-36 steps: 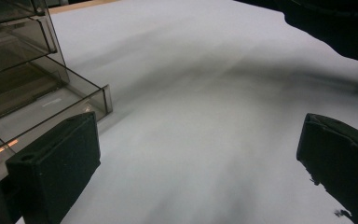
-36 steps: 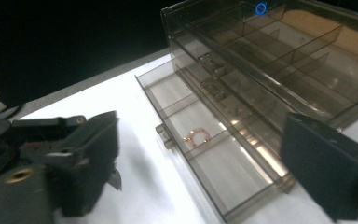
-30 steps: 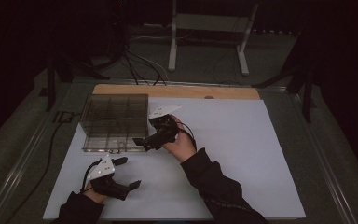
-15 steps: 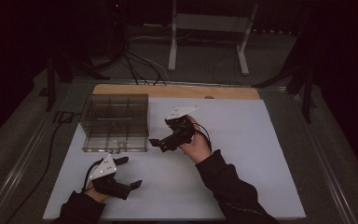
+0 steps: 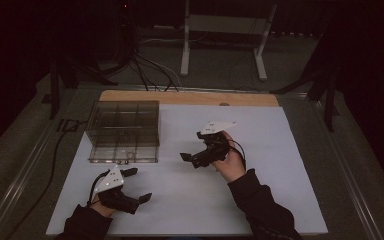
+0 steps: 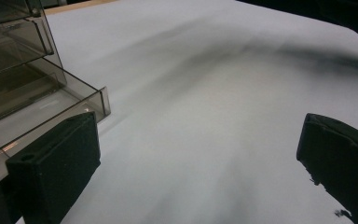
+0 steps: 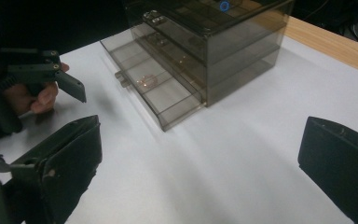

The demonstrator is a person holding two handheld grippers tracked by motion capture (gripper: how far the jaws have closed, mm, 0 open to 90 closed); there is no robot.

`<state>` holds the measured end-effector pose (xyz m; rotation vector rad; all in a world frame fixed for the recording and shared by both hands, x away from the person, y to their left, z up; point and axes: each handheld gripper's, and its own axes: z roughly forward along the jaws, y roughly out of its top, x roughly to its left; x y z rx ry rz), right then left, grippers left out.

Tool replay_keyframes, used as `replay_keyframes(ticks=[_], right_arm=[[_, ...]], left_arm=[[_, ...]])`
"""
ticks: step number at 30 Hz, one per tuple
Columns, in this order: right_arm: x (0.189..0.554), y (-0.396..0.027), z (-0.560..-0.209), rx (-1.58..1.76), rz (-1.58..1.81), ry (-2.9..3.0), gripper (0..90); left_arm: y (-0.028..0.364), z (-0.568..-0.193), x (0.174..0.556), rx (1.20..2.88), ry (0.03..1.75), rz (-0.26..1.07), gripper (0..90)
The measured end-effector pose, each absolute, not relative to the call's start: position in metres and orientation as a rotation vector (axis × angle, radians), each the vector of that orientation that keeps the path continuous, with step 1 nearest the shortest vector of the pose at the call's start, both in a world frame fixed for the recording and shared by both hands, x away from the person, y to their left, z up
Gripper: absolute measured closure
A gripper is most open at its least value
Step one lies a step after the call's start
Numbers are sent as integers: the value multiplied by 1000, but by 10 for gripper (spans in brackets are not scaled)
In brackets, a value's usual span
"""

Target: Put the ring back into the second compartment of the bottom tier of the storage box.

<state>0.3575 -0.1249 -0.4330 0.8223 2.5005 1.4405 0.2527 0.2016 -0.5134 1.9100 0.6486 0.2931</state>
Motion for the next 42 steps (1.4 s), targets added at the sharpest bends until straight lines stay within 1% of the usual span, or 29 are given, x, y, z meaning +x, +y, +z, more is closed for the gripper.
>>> replay_keyframes(ticks=[7, 16, 23, 34, 35, 42], right_arm=[[352, -146, -435, 850, 1451, 2465, 0], [342, -171, -446, 865, 1461, 2434, 0], [330, -198, -462, 930, 1474, 2390, 0], [313, -238, -471, 997, 1495, 2308, 0], [309, -248, -474, 1021, 1491, 2292, 0], [298, -266, -481, 1057, 1446, 2273, 0]], left_arm=[[202, -513, 253, 1913, 646, 298, 6], [202, -513, 252, 1909, 650, 301, 6], [201, -513, 252, 1913, 646, 298, 6], [201, -512, 252, 1915, 644, 299, 6], [201, -512, 252, 1912, 643, 301, 6], [201, -512, 252, 1911, 645, 302, 6]])
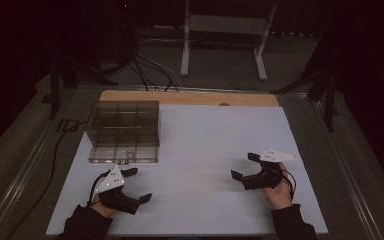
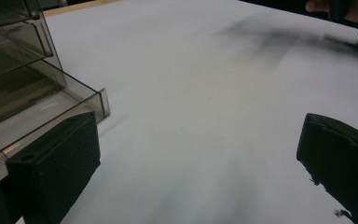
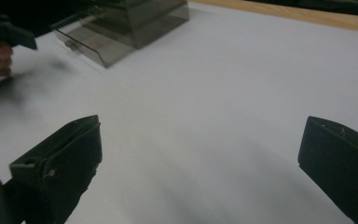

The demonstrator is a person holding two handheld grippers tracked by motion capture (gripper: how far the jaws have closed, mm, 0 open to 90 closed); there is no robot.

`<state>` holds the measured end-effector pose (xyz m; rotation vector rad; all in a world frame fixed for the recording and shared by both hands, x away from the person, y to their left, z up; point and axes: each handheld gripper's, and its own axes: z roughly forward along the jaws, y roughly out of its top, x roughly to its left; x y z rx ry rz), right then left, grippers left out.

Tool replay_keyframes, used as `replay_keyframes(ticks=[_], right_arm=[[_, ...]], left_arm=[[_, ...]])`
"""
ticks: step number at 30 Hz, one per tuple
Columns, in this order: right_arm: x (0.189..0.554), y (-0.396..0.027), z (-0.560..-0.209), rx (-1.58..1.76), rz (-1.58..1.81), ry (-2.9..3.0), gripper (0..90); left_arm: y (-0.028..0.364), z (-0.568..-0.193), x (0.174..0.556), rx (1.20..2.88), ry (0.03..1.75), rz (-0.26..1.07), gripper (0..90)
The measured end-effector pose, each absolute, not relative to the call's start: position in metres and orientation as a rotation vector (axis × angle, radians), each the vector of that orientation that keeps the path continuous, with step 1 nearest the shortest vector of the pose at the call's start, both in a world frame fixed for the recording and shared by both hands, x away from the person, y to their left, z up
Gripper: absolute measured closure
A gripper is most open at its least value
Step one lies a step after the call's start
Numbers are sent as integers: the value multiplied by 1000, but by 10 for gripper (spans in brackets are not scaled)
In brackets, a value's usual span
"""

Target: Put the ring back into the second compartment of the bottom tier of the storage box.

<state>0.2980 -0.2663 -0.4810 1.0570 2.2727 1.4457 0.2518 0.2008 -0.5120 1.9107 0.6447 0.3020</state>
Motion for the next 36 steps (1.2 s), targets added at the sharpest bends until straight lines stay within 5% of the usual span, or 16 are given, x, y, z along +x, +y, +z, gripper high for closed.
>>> replay_keyframes(ticks=[36], right_arm=[[247, -314, -514, 1228, 1306, 2245, 0]], left_arm=[[201, -512, 250, 1921, 633, 305, 6]])
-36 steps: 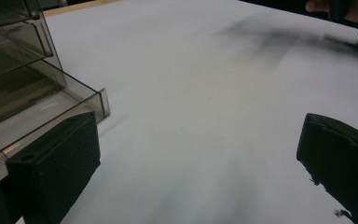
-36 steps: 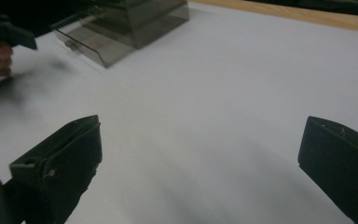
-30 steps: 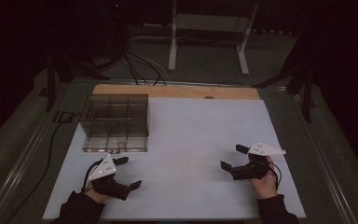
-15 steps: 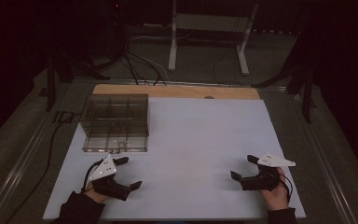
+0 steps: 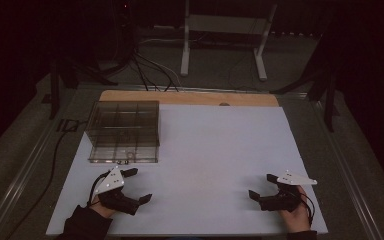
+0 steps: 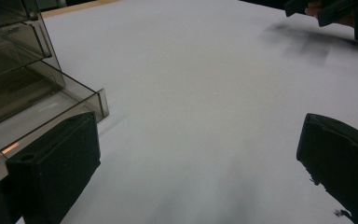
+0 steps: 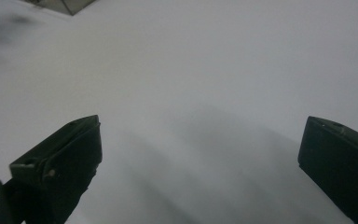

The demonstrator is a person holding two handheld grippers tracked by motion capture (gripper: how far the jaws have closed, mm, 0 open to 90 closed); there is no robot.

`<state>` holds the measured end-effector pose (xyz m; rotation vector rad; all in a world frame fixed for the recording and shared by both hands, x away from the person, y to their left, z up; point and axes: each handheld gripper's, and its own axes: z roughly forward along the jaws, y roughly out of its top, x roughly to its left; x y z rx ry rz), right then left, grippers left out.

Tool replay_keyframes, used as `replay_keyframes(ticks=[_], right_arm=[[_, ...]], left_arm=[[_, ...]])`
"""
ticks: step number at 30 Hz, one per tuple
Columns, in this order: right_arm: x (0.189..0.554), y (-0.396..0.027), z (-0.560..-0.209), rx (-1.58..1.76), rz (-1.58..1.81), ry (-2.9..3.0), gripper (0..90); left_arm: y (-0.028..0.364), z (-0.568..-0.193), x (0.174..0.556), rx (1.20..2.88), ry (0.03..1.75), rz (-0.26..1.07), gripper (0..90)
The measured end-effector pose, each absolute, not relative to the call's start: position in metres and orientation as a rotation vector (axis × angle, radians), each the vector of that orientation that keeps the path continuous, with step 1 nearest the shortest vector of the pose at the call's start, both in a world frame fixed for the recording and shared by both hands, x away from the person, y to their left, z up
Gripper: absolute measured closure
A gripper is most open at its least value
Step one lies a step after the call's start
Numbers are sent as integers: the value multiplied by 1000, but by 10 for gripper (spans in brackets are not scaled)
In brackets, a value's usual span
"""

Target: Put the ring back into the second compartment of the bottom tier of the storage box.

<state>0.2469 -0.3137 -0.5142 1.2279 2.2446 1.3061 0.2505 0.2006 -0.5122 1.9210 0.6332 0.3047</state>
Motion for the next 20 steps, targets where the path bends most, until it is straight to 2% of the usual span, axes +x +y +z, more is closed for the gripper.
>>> replay_keyframes(ticks=[20], right_arm=[[253, -309, -517, 1218, 1305, 2268, 0]], left_arm=[[199, -512, 251, 1925, 627, 303, 6]])
